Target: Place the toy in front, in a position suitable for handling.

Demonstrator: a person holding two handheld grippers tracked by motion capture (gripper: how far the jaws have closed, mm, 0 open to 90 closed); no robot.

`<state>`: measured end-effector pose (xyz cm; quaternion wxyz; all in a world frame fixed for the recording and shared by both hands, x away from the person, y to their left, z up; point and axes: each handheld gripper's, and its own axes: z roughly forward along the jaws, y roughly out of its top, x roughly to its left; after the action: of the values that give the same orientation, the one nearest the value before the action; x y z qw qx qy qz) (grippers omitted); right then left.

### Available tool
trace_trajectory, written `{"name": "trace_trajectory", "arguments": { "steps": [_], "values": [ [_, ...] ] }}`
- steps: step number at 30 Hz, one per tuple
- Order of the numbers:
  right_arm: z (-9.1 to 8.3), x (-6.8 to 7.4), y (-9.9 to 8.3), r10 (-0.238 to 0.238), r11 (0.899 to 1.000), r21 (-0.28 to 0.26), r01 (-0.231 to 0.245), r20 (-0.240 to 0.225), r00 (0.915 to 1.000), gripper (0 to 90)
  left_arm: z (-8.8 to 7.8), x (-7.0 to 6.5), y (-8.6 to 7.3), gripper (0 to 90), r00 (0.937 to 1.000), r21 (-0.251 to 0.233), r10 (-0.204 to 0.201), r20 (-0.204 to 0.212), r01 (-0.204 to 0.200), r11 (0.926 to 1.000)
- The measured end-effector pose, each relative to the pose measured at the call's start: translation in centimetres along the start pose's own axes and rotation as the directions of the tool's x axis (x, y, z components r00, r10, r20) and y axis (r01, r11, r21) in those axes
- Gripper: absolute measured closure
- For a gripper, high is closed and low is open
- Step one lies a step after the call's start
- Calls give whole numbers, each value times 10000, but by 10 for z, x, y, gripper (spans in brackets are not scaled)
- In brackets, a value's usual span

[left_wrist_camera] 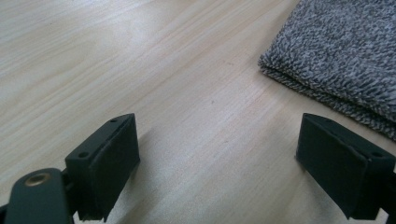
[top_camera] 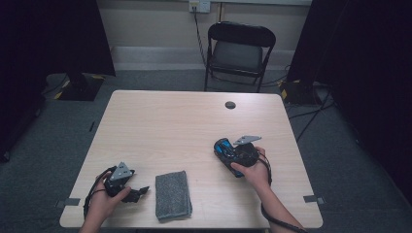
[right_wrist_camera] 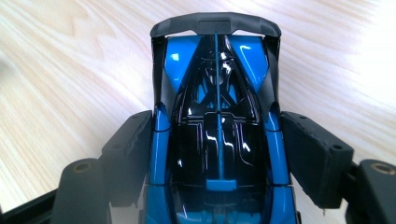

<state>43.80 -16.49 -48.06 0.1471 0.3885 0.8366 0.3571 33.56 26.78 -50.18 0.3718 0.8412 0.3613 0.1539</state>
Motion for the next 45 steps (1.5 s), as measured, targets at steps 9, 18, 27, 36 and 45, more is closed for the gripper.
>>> {"name": "trace_trajectory", "arguments": {
  "steps": [9,18,27,36,45],
  "values": [
    [8,5,16,150,9999,-68,-149,50,9999,278,0,1,0,123,10000,-7,26,58,-26,10000],
    [24,13,24,-203,9997,144,203,-10,9998,278,0,1,0,122,10000,-5,48,82,-48,10000],
    [27,14,29,-331,9993,159,332,-54,9994,278,0,1,0,122,10000,-5,53,82,-53,10000],
    [30,15,29,-352,9992,192,355,-183,9992,279,0,1,0,121,9999,-3,64,91,-64,10000],
    [32,17,34,-494,9985,223,499,-221,9985,278,0,1,0,121,9999,-2,73,108,-73,10000]
  ]
}}
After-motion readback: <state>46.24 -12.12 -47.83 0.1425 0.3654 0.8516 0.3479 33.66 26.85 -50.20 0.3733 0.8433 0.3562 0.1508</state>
